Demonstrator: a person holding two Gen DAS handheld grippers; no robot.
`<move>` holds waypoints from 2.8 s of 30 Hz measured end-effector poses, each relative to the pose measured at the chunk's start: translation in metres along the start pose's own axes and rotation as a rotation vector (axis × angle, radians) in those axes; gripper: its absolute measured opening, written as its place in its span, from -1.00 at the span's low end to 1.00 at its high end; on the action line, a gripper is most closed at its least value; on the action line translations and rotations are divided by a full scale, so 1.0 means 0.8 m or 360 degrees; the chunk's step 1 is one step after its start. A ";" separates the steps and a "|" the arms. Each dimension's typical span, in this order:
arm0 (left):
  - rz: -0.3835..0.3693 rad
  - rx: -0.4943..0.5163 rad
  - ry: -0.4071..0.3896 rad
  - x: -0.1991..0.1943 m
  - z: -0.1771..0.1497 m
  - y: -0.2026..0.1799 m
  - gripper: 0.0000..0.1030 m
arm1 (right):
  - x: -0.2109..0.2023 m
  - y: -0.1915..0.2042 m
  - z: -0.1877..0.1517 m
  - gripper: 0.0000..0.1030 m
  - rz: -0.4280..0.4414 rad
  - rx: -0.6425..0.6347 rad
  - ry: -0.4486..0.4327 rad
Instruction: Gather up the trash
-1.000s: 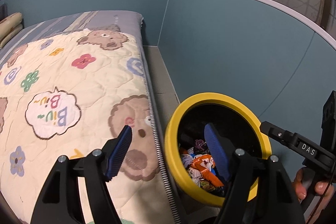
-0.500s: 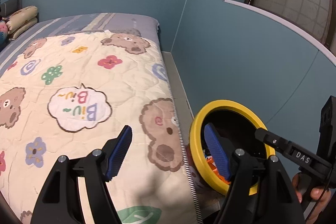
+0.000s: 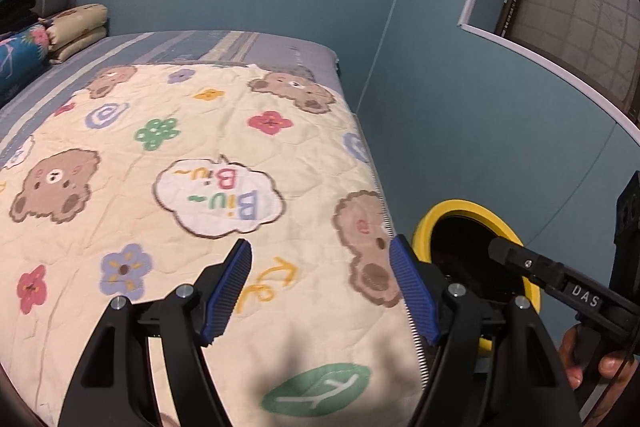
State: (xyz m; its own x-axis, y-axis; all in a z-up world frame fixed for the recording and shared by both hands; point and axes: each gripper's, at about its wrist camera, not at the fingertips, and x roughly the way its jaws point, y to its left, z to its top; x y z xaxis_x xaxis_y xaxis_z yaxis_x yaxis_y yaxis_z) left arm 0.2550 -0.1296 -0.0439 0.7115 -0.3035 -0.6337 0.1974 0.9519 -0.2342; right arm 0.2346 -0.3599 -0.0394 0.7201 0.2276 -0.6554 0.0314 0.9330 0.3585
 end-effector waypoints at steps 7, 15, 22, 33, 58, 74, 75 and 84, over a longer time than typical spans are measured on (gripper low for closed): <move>0.0067 -0.0040 -0.0035 -0.028 -0.006 0.040 0.32 | 0.001 0.046 -0.009 -0.08 0.0053 -0.0078 0.0016; 0.0150 -0.0080 -0.0051 -0.055 -0.024 0.085 0.32 | 0.005 0.092 -0.024 -0.08 0.0113 -0.0146 0.0042; 0.0233 -0.0111 -0.0064 -0.077 -0.042 0.119 0.32 | 0.014 0.128 -0.045 -0.08 0.0157 -0.0217 0.0085; 0.0346 -0.0097 -0.0214 -0.115 -0.074 0.146 0.37 | 0.015 0.154 -0.081 -0.06 0.0126 -0.0250 0.0044; 0.0385 0.0045 -0.0869 -0.262 -0.096 0.101 0.84 | -0.123 0.182 -0.103 0.84 -0.0064 -0.0343 -0.0790; 0.0314 0.0019 -0.0959 -0.298 -0.107 0.095 0.84 | -0.145 0.183 -0.115 0.84 -0.0032 -0.0355 -0.0844; 0.0317 0.0022 -0.0958 -0.298 -0.106 0.093 0.84 | -0.144 0.182 -0.115 0.84 -0.0030 -0.0349 -0.0837; 0.0310 0.0010 -0.0955 -0.298 -0.105 0.095 0.84 | -0.137 0.177 -0.115 0.84 -0.0035 -0.0338 -0.0808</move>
State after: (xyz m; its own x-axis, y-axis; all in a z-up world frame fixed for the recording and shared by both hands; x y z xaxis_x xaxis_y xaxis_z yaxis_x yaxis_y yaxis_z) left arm 0.0432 0.0114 0.0274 0.9889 -0.0501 -0.1399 0.0287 0.9882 -0.1504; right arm 0.0964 -0.2273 0.0220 0.9664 0.0936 -0.2393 -0.0527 0.9837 0.1719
